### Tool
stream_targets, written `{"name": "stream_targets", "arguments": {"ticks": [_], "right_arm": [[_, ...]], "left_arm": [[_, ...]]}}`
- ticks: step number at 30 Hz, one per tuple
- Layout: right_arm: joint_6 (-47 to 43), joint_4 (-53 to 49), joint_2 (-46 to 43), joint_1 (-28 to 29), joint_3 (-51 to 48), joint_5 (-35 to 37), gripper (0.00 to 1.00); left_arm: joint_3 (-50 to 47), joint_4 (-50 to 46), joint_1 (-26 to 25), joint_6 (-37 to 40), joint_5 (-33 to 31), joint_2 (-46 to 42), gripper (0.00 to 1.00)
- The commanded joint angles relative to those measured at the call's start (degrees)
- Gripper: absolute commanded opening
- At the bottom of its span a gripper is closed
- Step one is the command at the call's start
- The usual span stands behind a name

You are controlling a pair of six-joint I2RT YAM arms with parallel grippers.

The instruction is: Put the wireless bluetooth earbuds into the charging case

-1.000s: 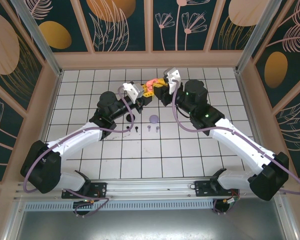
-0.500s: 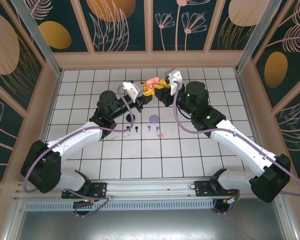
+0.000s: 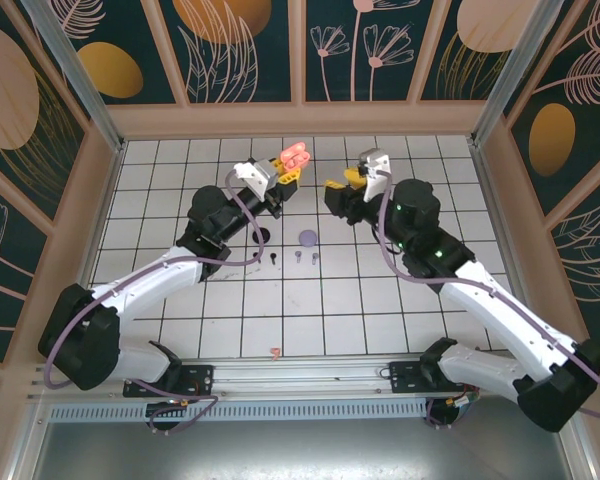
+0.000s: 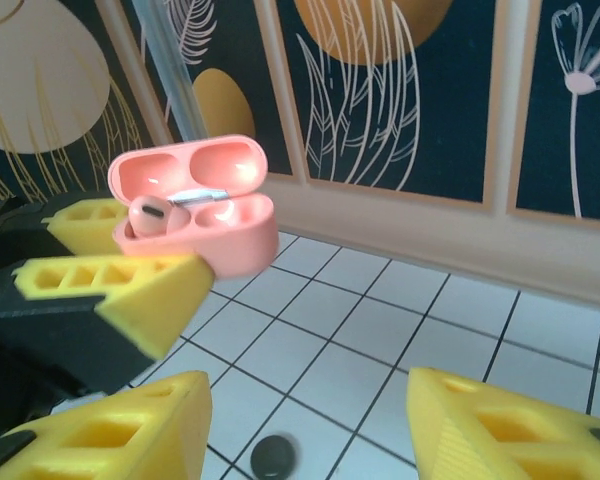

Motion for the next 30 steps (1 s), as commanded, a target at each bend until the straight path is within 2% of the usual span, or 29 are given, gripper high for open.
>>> {"name": "stream_targets", "arguments": {"ticks": [1, 9, 15, 21, 25, 30], "right_arm": [[7.9, -3.6, -1.6, -0.2, -3.0, 2.0, 0.55], [17.8, -6.6, -1.2, 3.3, -9.5, 1.8, 0.54], [27.2, -9.3, 4.4, 11.8, -11.7, 2.9, 0.53], [39.5, -20.1, 16.4, 22.3, -5.1, 6.4, 0.53], [47.7, -30.1, 23.9, 27.2, 2.0, 6.8, 0.53], [56.0, -33.4, 30.0, 32.3, 6.4, 3.4, 0.52]], "left_arm": [[-0.6, 3.6, -0.1, -0.5, -4.2, -1.4, 0.00], [-1.6, 5.4, 0.3, -1.6, -7.8, -0.8, 0.00], [-1.9, 5.3, 3.0, -3.9, -9.1, -0.8, 0.00], [-2.5, 4.1, 7.5, -6.4, -10.1, -2.2, 0.00], [-3.0, 2.8, 9.3, -6.4, -11.3, -3.2, 0.00], [-4.3, 3.2, 10.7, -6.9, -12.7, -3.7, 0.00]]}}
